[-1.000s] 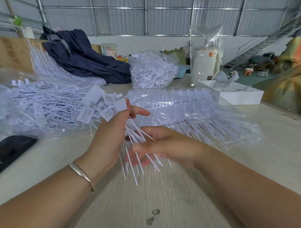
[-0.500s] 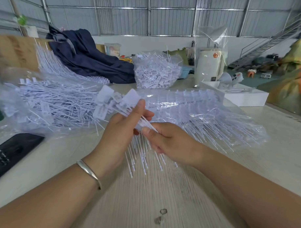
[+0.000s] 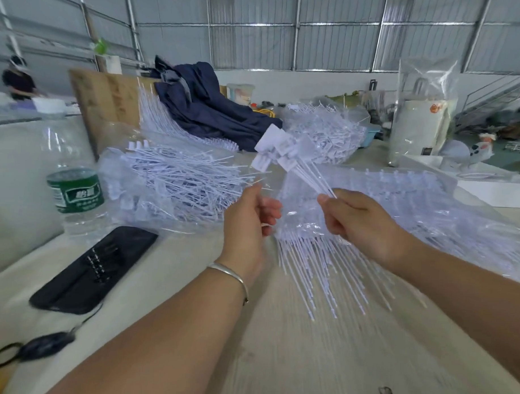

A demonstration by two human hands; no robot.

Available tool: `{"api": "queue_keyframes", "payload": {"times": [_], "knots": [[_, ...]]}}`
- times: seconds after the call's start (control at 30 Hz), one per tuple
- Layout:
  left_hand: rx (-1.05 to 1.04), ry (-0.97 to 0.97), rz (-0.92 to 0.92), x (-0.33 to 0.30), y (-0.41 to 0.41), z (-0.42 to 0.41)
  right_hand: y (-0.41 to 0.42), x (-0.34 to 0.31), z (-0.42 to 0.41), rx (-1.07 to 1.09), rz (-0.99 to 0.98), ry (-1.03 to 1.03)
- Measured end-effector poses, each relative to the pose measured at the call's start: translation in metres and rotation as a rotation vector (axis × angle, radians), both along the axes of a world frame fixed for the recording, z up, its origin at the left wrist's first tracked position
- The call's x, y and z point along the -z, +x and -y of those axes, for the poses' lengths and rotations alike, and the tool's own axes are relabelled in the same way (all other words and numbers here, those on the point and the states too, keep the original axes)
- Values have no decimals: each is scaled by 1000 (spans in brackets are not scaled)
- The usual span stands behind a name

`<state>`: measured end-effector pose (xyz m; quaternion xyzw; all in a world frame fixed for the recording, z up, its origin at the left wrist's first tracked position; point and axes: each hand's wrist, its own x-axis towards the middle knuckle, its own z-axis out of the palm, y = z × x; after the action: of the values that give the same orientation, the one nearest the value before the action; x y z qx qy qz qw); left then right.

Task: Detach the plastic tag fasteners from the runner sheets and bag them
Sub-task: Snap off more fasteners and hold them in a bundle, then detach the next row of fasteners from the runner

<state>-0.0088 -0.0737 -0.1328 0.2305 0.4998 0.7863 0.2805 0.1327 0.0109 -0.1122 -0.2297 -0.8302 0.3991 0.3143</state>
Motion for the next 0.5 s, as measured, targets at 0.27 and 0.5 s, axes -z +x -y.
{"api": "queue_keyframes", "payload": {"times": [0.27,0.5], "knots": [[-30,76,244,2,-12,-1,-104,-45,27,142,210,771],[-87,39,327,10,-19,-9,-187,-43,40,183,512,931]]}}
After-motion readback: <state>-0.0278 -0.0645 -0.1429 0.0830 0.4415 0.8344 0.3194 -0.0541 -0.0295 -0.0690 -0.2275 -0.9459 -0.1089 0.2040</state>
